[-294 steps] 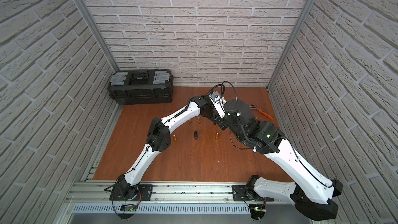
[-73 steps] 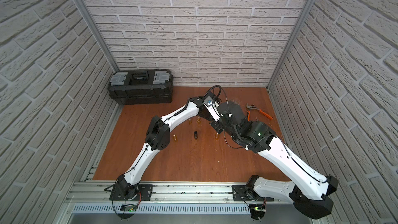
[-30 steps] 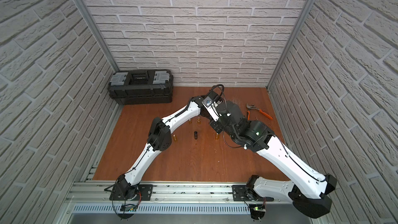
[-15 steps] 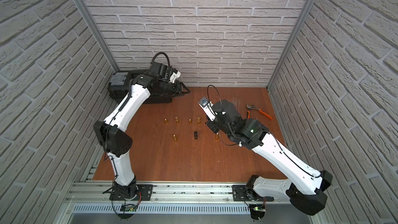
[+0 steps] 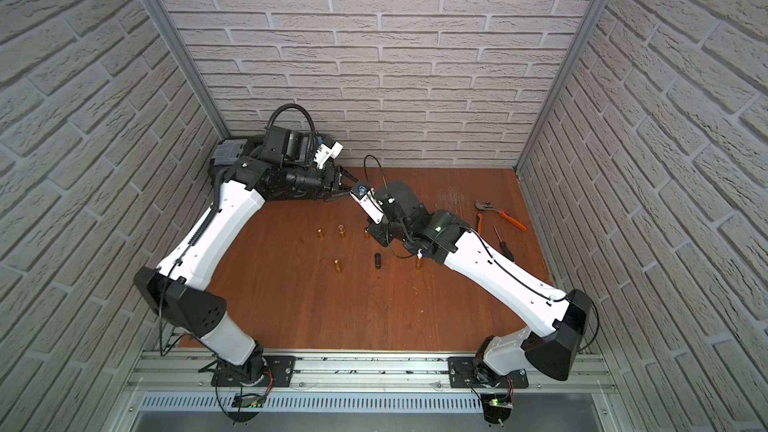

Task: Open the lipstick cap
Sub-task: Place the lipstick at the center of the board.

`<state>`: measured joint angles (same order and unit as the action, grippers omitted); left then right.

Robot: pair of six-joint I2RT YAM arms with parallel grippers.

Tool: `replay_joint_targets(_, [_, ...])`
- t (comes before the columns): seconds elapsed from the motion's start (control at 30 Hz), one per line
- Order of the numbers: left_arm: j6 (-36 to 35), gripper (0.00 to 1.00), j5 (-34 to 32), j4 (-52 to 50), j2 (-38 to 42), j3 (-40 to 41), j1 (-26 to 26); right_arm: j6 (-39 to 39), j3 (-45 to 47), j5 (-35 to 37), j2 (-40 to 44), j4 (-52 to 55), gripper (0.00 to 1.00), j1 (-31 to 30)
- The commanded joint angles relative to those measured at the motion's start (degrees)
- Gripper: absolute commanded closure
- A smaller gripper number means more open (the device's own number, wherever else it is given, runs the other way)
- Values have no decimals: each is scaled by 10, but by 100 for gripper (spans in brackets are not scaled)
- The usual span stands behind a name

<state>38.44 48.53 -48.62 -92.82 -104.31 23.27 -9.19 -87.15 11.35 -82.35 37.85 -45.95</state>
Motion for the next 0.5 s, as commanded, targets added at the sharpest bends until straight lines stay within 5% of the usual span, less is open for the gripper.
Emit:
replay_joint_targets(0.0, [-10,45,23,-2,23,26,0,2,-23,-22,-13,-40,90,0])
replay_joint_targets(0.47, [-35,53,28,-19,21,52,5,-10,-38,-10,-42,-41,91,0])
